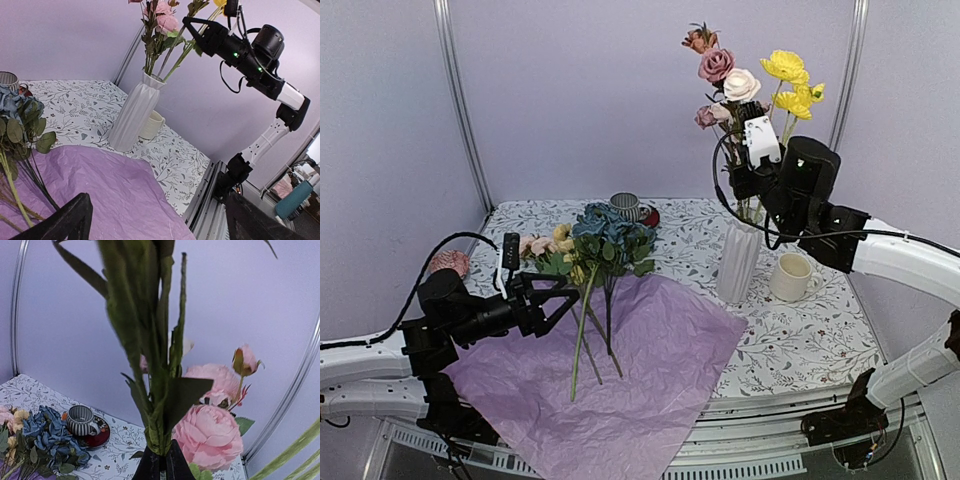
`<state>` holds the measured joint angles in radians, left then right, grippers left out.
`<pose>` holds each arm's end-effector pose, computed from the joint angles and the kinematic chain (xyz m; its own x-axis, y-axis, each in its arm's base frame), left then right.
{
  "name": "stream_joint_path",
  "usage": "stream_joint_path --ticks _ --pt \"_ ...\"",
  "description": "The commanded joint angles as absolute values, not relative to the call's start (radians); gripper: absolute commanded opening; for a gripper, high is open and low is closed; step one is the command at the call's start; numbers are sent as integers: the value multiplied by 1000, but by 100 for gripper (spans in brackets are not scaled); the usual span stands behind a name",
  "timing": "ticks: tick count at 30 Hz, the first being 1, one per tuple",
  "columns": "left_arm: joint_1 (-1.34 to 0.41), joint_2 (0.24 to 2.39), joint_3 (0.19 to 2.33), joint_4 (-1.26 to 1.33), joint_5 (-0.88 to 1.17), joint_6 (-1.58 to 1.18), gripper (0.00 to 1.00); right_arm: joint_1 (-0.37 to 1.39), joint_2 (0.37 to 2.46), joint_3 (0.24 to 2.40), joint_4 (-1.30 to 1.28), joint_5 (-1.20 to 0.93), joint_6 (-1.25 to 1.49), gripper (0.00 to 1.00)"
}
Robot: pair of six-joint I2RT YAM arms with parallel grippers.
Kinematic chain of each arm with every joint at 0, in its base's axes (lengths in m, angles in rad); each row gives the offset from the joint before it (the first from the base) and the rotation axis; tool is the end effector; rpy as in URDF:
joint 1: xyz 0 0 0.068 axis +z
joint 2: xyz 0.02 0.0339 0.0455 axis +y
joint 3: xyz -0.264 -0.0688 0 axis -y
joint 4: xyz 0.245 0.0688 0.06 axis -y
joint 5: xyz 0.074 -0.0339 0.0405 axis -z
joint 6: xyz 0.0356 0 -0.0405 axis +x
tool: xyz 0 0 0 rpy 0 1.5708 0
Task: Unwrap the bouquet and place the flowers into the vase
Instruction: Place the fake flower in the vase.
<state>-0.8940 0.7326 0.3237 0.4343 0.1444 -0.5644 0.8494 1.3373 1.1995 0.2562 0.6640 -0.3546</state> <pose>0.1097 -0.1448 0.2505 -0.4474 -0.2883 -0.8466 0.7365 0.4183 -0.5316 0.2220 0.2192 0.4082 0.1382 -0.2570 -0.9565 -0.1485 0.9495 -0.2765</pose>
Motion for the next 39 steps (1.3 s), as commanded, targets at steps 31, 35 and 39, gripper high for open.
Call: stream_joint_path --ticks 31,35,39 --pt "-881 758 357 179 -63 -639 97 896 1159 1029 -40 231 10 65" --pt "-855 811 393 90 -87 -659 87 953 1128 1017 -49 152 12 65" --pt "-823 885 413 42 -85 -687 78 974 1125 971 0 19 -34 65"
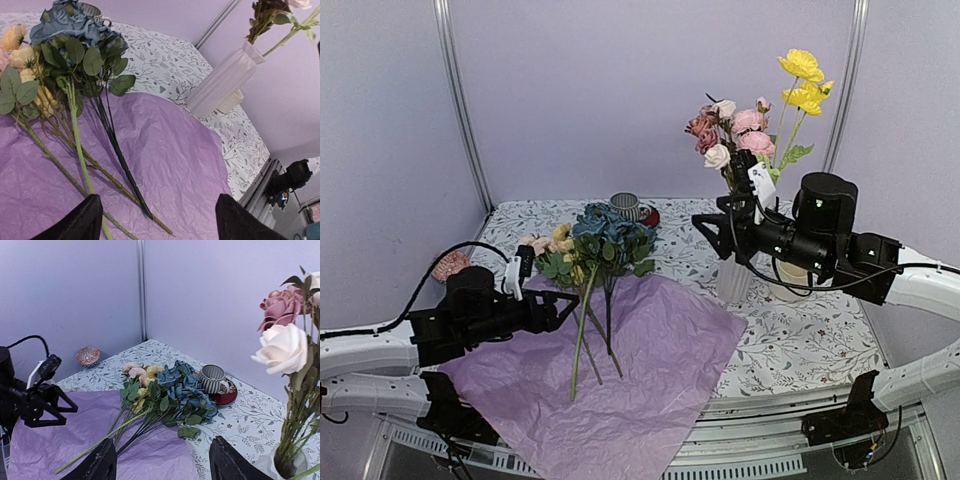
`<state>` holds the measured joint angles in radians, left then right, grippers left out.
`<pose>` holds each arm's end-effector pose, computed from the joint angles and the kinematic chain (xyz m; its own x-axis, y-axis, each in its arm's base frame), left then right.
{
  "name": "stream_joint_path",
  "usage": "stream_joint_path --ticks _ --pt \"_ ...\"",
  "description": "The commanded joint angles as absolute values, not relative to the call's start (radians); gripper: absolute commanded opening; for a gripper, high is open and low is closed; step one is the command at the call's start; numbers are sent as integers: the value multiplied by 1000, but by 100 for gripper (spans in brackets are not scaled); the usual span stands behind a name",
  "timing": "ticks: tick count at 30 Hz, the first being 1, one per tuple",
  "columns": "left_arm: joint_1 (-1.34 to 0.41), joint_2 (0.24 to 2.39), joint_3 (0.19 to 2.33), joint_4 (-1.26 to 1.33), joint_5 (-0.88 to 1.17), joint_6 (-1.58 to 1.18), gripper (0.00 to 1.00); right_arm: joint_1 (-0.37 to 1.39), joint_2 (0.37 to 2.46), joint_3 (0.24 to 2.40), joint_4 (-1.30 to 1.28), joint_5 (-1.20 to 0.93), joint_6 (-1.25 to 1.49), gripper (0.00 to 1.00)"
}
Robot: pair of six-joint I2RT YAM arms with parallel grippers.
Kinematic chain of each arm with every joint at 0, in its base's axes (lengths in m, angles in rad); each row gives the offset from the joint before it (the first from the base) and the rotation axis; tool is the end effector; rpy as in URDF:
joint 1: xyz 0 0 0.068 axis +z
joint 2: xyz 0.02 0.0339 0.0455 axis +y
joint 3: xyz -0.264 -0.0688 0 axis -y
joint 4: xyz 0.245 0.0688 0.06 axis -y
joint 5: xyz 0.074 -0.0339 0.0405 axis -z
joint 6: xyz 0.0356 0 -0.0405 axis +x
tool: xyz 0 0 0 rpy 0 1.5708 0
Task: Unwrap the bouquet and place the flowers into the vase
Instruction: Place the fake flower in the vase, then pick up the fake flower from the flattened wrapping paper.
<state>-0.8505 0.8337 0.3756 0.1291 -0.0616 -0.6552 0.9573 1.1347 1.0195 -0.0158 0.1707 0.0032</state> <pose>0.1286 -0.1432 0.2190 -0.6027 -0.2353 -0.7625 0.4345 0.7047 -0.5609 0.1586 0.2148 0.3700 -0.0775 -0.1046 -0.9915 -0.7085 0.7054 -0.0190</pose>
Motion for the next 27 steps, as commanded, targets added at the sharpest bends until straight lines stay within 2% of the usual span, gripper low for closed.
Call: stream_joint_path --ticks 1,5,11,18,27 --pt "-812 906 417 34 -86 -698 74 975 1131 960 13 -10 -37 65" --pt "-772 999 440 24 -58 -705 59 975 1196 928 55 -50 -27 65" --pt "-753 1153 515 23 -24 -666 45 975 1290 877 150 -71 55 65" --pt "-749 1338 611 110 57 -651 42 974 1398 848 242 -57 149 65" --pt "-747 1589 788 77 67 -644 38 974 1442 834 287 -51 174 65"
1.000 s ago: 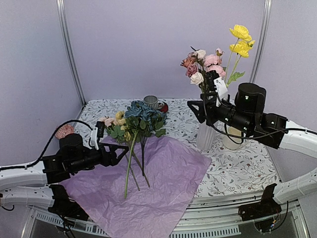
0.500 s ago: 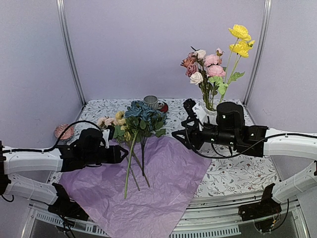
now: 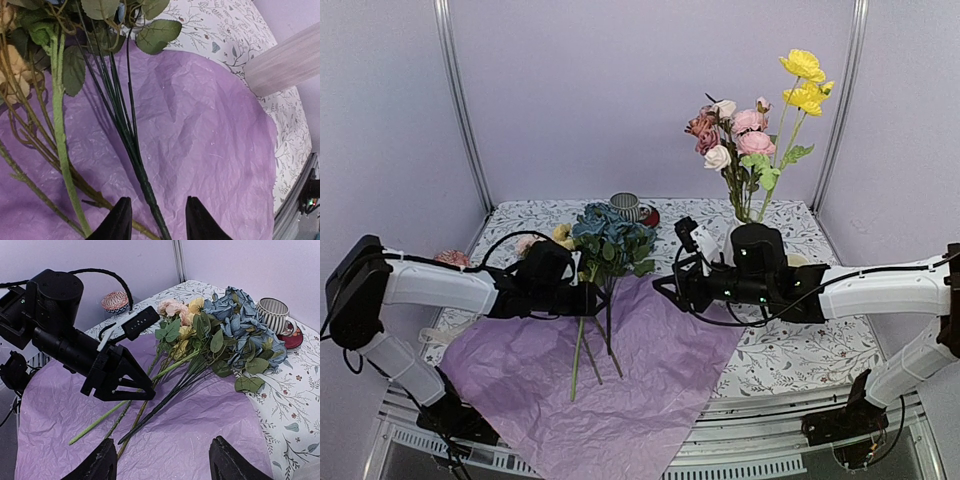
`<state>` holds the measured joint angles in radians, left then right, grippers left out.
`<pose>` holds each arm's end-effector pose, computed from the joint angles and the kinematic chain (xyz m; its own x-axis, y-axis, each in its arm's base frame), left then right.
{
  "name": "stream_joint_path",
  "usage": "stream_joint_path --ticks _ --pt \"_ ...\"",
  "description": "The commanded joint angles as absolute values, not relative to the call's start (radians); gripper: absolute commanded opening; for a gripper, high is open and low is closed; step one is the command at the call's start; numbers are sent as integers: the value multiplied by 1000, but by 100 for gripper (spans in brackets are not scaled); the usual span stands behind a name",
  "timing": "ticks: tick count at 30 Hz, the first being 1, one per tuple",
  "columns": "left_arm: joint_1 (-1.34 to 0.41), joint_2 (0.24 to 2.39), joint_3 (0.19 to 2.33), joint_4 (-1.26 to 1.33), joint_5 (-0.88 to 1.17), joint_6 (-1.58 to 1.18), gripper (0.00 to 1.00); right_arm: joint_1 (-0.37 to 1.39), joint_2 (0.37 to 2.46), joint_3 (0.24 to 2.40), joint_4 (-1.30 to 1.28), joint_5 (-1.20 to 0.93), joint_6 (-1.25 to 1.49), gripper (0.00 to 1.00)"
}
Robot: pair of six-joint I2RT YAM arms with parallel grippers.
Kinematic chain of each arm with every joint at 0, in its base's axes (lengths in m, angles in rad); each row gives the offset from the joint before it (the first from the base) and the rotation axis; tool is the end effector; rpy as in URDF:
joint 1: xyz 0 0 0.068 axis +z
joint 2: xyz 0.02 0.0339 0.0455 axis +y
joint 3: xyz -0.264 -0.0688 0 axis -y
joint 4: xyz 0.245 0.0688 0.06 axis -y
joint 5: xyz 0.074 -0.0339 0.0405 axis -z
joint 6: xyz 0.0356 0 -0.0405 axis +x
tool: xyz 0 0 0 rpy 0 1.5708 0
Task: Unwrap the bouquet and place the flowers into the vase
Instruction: Pick up the fake flower from the flattened wrapping paper.
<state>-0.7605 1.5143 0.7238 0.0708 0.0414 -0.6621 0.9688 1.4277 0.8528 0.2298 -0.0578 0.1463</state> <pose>0.2181 -0.2096 0.1729 -0.8139 -0.0735 -0.5763 0.2674 0.8333 -0.4838 0.1816 0.2679 0.2549 -0.3140 -0.2000 -0.9281 -0.8166 0.5556 0.1565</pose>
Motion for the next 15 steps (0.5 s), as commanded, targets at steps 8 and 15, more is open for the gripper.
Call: stream_joint_path --ticks 8,15 --pt "-730 1730 878 34 53 -682 39 976 1440 810 307 -48 188 64" --pt "-721 1798 888 80 109 -711 34 975 1438 805 313 -43 189 64"
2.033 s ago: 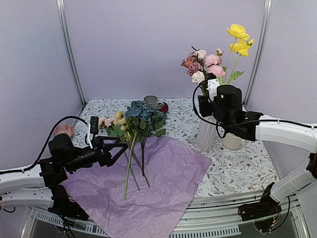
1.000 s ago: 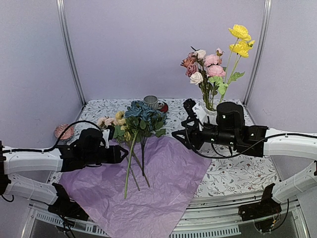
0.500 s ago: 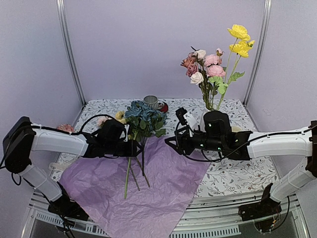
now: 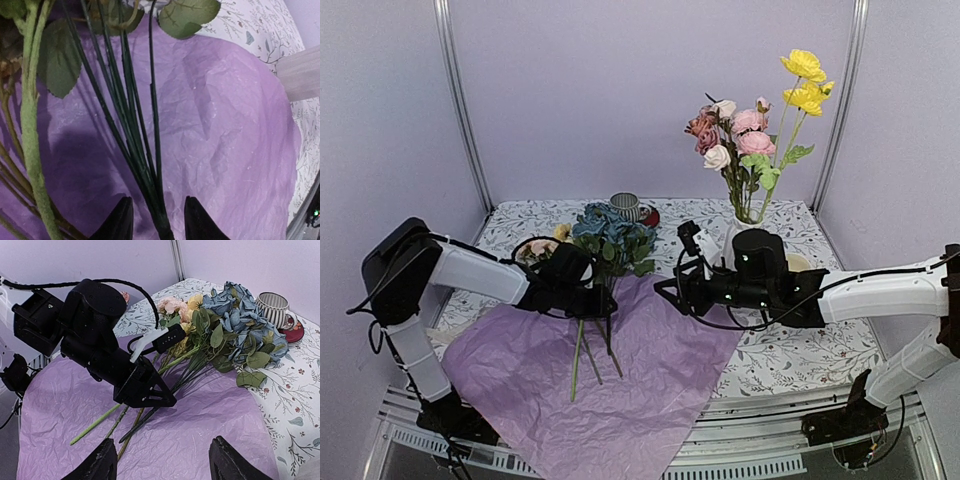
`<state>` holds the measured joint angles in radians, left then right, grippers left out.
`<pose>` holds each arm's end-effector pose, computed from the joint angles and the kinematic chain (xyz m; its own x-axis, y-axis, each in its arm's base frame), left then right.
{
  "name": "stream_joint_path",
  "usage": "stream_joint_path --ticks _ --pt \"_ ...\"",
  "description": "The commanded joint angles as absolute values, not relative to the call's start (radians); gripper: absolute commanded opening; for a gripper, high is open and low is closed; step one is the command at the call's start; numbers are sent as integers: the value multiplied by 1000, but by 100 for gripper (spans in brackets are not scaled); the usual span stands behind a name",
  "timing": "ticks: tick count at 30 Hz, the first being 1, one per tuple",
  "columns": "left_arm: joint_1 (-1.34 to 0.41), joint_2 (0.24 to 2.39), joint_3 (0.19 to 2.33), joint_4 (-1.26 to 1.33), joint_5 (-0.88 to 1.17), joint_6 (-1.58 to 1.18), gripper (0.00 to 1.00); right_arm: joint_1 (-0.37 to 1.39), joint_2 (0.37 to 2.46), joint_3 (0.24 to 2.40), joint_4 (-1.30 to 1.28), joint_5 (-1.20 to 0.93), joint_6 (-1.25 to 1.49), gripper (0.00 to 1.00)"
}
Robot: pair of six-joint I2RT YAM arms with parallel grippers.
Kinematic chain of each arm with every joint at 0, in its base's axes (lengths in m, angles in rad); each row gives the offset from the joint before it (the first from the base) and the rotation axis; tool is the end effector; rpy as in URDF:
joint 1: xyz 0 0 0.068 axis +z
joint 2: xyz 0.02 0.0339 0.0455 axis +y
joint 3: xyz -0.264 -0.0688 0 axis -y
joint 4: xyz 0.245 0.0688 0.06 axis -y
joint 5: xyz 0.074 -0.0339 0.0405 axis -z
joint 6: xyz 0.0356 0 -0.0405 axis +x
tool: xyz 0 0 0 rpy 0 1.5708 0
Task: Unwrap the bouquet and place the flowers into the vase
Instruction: Pick up the fake flower from the flattened wrapping paper, then place the fake flower on the flattened wrapping paper.
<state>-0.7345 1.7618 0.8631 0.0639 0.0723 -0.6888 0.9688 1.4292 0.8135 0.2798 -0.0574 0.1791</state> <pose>0.2529 -0.2319 0.1372 -0.8724 -0.0663 -0.4842 0.1942 0.8621 -0.4680 0.1800 0.2656 0.2462 -0.3357 -0.1746 -0.9256 -0.8066 0.5608 0.1868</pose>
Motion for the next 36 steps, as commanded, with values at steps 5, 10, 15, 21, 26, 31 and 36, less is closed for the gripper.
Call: stream_joint_path --ticks 5,10,15,21,26,31,36 --pt "-718 1790 865 139 151 -736 3 976 1422 802 311 -36 194 64" --pt "-717 1660 802 205 141 -760 0 975 1408 807 308 -37 204 64" --pt "-718 1514 754 220 134 -764 0 975 1401 822 302 -57 212 65" --pt "-721 1375 677 271 142 -777 2 975 1411 858 288 -68 236 65" --pt "-721 1415 681 303 177 -792 2 975 1407 858 283 -61 252 66" --pt "-733 1522 691 399 215 -858 2 974 1402 851 287 -59 268 66" --pt "-764 1640 716 458 217 -890 2 974 1394 845 287 -55 269 66"
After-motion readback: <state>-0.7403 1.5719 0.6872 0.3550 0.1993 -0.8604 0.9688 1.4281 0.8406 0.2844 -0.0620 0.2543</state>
